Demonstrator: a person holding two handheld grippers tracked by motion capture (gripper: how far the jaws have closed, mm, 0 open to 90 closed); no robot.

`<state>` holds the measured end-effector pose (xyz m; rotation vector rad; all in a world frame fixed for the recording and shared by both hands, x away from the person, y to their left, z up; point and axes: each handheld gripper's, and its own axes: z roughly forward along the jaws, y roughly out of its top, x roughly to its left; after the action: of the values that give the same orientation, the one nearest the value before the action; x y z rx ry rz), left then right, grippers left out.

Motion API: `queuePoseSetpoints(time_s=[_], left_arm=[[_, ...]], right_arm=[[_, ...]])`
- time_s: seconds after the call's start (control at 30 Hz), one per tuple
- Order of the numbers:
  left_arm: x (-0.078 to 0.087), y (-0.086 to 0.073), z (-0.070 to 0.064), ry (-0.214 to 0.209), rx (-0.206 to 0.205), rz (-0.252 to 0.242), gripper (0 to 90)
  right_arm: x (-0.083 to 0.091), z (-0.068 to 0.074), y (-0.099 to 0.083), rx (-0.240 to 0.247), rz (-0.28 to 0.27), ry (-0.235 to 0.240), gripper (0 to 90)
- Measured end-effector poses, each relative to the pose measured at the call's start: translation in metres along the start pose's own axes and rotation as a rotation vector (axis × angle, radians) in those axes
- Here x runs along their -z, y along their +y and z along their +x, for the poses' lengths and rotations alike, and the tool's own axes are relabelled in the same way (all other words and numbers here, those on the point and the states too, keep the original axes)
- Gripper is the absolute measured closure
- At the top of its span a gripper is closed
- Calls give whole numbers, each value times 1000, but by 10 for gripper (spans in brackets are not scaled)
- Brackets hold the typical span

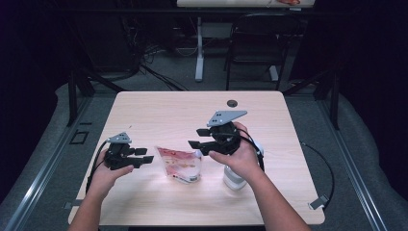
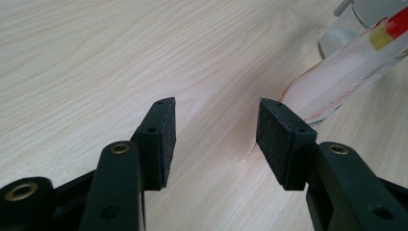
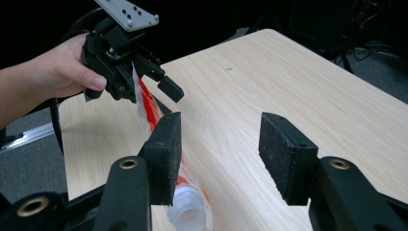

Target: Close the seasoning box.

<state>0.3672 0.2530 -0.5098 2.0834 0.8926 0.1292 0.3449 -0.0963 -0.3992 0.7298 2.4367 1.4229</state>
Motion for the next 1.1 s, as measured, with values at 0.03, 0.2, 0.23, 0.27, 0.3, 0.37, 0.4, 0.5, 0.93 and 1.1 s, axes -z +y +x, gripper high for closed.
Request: queuePoseSetpoints(time_s=[0.03, 0.2, 0.23, 0.27, 0.3, 0.37, 0.4, 0.5, 0.93, 1.1], left_arm=[[0, 0, 0, 2, 4, -1, 487], [2, -1, 1, 13, 18, -5, 464], [2, -1, 2, 18, 17, -6, 461], [3, -1, 2, 23, 17, -9, 457], [3, -1, 2, 26, 17, -6, 456], [3, -1, 3, 24, 27, -12, 456], [3, -1, 3, 26, 29, -12, 455], [2, -1, 3, 39, 20, -8, 453], [5, -1, 3, 41, 26, -19, 451], [7, -2, 2, 46, 30, -18, 449]], right_arm=[[2, 0, 0, 0, -1, -3, 500], [7, -2, -2, 2, -5, -27, 485], [8, -2, -2, -2, -4, -29, 483], [9, -2, -3, -4, -2, -36, 478], [10, -3, -4, -6, 0, -43, 474], [12, -5, -6, -20, 4, -51, 471], [13, -6, -6, -20, 7, -60, 471], [17, -8, -10, -28, 9, -80, 468], [44, -28, -28, -82, 5, -191, 672], [54, -35, -31, -105, -25, -232, 809]])
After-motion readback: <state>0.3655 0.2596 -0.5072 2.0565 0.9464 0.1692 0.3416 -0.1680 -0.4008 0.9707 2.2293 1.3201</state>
